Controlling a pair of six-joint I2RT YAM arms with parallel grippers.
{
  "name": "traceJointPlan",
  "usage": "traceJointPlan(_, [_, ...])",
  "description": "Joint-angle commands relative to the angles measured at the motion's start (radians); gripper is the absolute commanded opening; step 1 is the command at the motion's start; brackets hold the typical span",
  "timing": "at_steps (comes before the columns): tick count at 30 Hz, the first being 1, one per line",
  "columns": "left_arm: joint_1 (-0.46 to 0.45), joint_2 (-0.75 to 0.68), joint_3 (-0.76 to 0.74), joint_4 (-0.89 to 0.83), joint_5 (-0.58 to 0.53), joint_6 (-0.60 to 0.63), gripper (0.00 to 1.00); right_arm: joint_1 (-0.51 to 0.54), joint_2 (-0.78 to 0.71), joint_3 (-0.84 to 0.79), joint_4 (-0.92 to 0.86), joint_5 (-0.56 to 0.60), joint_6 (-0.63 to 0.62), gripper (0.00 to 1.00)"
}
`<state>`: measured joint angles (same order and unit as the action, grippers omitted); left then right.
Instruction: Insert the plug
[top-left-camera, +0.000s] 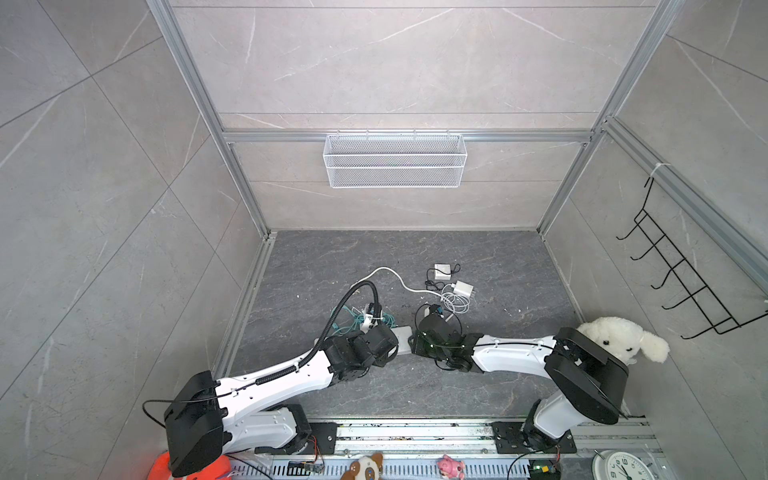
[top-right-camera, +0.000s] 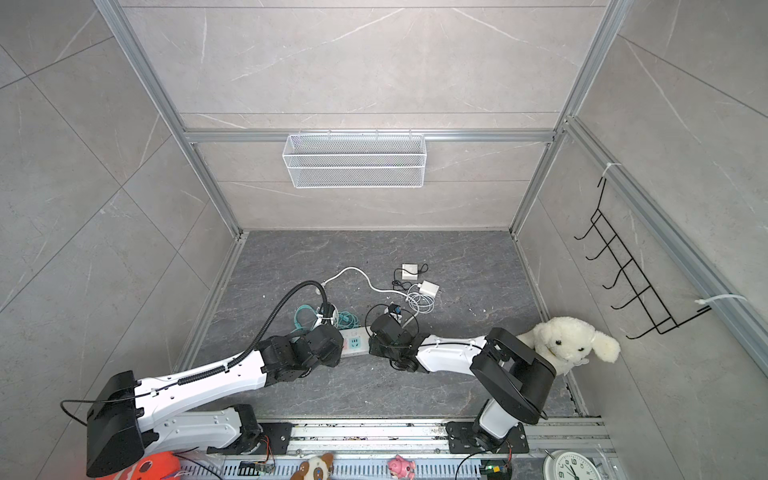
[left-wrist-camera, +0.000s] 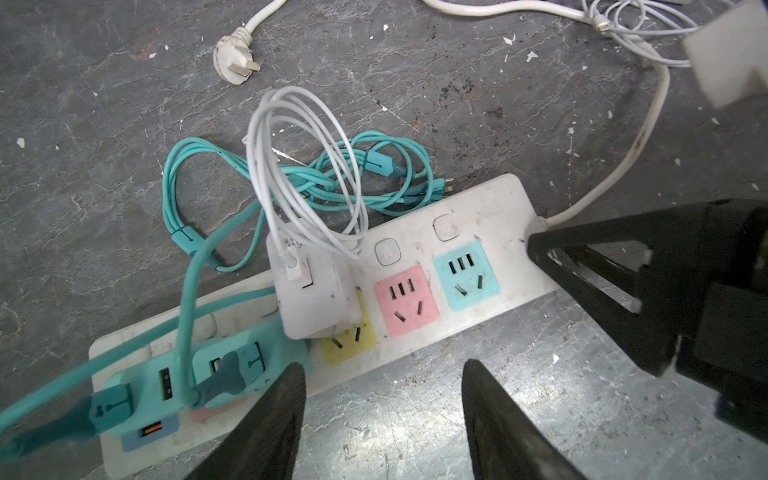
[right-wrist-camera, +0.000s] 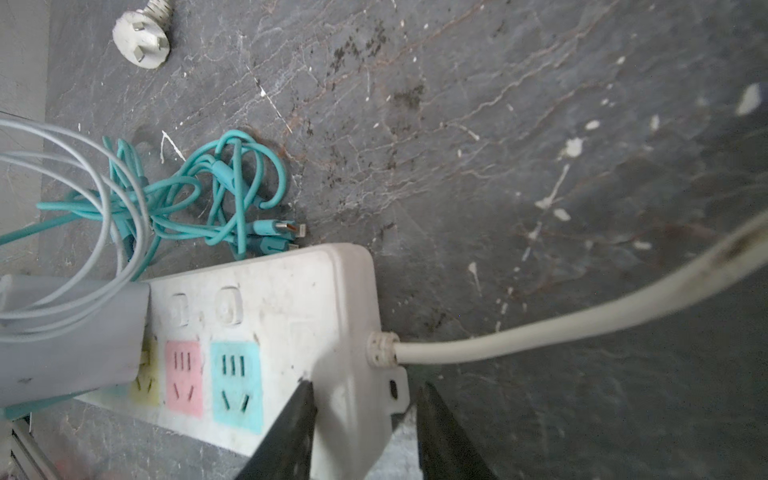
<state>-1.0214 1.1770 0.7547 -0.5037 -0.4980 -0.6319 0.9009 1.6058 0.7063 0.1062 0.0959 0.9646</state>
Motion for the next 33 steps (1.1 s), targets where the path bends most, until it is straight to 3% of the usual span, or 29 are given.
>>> traceJointPlan(1, [0.031,-0.011,-0.010,0.104,0.005,0.046,0.63,0.004,-0.017,-0.034,-0.080,0.004,-0.007,0.42])
traceJointPlan(23, [0.084,0.052,-0.052,0.206,0.021,0.075,0.59,0.004,-0.011,-0.039,-0.072,0.002,-0.012,0.41])
traceJointPlan(33, [0.086,0.072,-0.098,0.209,0.074,0.014,0.58,0.005,-0.011,-0.038,-0.074,0.005,-0.012,0.41])
